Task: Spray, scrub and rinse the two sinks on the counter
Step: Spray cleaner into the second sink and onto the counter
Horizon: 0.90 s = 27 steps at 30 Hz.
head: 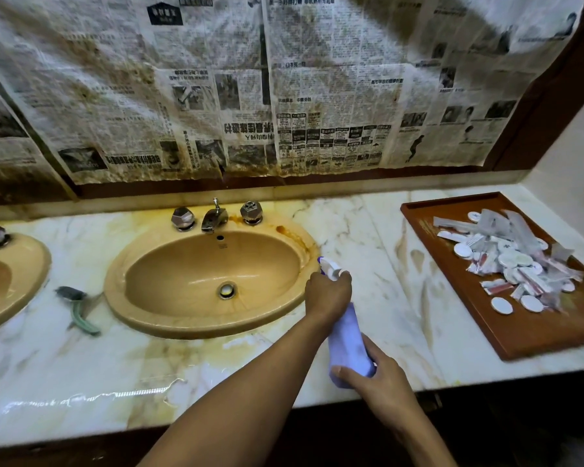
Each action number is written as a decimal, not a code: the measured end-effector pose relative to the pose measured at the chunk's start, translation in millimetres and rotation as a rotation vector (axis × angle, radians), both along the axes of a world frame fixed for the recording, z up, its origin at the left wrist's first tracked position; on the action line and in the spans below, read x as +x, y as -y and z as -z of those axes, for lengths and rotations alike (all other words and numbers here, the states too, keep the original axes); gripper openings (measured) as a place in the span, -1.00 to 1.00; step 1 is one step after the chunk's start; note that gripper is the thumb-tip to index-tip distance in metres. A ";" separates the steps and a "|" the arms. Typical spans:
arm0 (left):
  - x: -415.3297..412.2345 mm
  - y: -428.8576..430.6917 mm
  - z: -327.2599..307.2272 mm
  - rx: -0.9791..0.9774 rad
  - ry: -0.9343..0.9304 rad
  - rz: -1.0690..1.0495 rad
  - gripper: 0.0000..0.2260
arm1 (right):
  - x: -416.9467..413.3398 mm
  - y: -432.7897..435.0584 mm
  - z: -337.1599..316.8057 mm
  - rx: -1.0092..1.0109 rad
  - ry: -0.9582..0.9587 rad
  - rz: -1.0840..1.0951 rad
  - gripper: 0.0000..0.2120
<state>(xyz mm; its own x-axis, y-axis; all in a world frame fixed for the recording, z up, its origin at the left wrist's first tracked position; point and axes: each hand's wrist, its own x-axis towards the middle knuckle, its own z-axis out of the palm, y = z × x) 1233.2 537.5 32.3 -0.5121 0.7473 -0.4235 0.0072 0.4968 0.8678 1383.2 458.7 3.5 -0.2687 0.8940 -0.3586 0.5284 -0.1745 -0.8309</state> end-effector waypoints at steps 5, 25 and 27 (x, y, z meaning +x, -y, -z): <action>-2.2 -6.8 -3.9 -0.036 -0.095 -0.045 -0.82 | 0.8 -9.1 -3.7 0.021 0.013 -0.024 -0.22; -7.6 -10.3 -5.5 -0.021 -0.030 -0.033 -0.57 | -6.1 -13.0 -16.5 -0.024 0.011 -0.057 -0.55; -9.8 -10.6 -10.3 -0.024 -0.035 -0.062 -0.47 | -8.4 -15.4 -20.1 -0.034 0.008 -0.080 -0.59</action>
<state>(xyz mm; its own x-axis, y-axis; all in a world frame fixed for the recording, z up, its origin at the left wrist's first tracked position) 1223.4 548.1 42.6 -0.5716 0.7039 -0.4216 0.0061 0.5175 0.8557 1374.8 474.2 23.6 -0.3360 0.8567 -0.3913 0.5488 -0.1596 -0.8206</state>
